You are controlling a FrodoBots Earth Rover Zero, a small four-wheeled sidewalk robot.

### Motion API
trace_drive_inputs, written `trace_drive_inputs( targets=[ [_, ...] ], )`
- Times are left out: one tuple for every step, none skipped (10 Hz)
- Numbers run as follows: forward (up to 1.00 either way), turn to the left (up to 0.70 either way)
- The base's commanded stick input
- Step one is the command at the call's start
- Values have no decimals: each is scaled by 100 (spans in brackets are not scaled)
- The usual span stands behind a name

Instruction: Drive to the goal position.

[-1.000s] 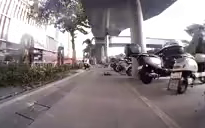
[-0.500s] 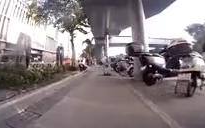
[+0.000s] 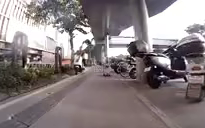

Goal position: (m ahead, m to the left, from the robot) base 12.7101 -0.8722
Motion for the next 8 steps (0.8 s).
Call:
trace_drive_inputs(
  targets=[
    [45,0],
    [45,0],
    [45,0],
    [45,0],
    [45,0],
    [45,0],
    [45,0],
    [45,0]
  ],
)
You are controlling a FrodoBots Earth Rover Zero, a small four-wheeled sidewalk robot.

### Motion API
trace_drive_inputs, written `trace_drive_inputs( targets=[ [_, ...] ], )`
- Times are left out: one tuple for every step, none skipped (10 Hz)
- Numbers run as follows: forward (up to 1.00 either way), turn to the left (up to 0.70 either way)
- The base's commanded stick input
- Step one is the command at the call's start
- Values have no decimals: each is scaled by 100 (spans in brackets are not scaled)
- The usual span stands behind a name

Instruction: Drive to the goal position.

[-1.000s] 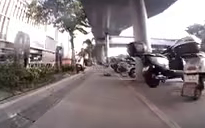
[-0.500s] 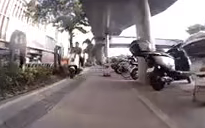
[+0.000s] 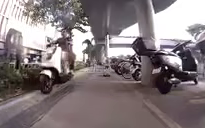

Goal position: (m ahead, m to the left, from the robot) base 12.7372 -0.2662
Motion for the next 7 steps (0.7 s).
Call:
trace_drive_inputs(
  targets=[
    [45,0],
    [45,0],
    [45,0],
    [45,0],
    [45,0],
    [45,0],
    [45,0]
  ],
)
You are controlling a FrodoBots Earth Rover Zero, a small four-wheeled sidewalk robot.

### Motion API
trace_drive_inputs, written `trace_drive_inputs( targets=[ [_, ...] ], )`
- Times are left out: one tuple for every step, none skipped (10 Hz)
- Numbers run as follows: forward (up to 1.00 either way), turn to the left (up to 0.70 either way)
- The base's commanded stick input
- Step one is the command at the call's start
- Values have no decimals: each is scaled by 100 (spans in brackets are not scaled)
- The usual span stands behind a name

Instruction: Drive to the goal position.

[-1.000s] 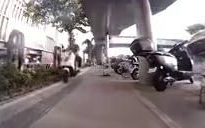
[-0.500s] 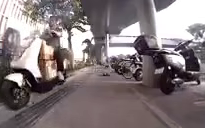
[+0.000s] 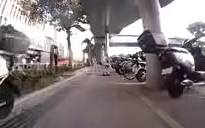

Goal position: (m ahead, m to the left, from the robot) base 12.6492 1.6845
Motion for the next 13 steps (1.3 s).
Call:
trace_drive_inputs(
  targets=[
    [45,0],
    [45,0],
    [45,0],
    [45,0],
    [45,0],
    [45,0],
    [45,0],
    [45,0],
    [45,0],
    [45,0],
    [45,0],
    [45,0],
    [45,0]
  ],
)
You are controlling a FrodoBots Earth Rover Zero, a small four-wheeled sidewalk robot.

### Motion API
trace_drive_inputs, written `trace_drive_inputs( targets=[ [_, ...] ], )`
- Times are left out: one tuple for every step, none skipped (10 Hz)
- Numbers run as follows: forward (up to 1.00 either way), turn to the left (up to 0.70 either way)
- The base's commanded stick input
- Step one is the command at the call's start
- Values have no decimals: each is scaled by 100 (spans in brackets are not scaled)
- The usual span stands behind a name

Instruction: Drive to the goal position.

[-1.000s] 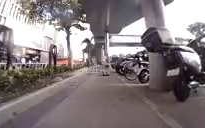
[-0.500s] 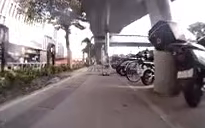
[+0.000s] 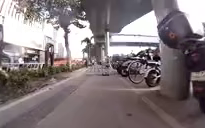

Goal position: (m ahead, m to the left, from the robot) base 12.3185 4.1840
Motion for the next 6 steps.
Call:
trace_drive_inputs(
  targets=[
    [45,0],
    [45,0],
    [45,0],
    [45,0],
    [45,0],
    [45,0]
  ],
)
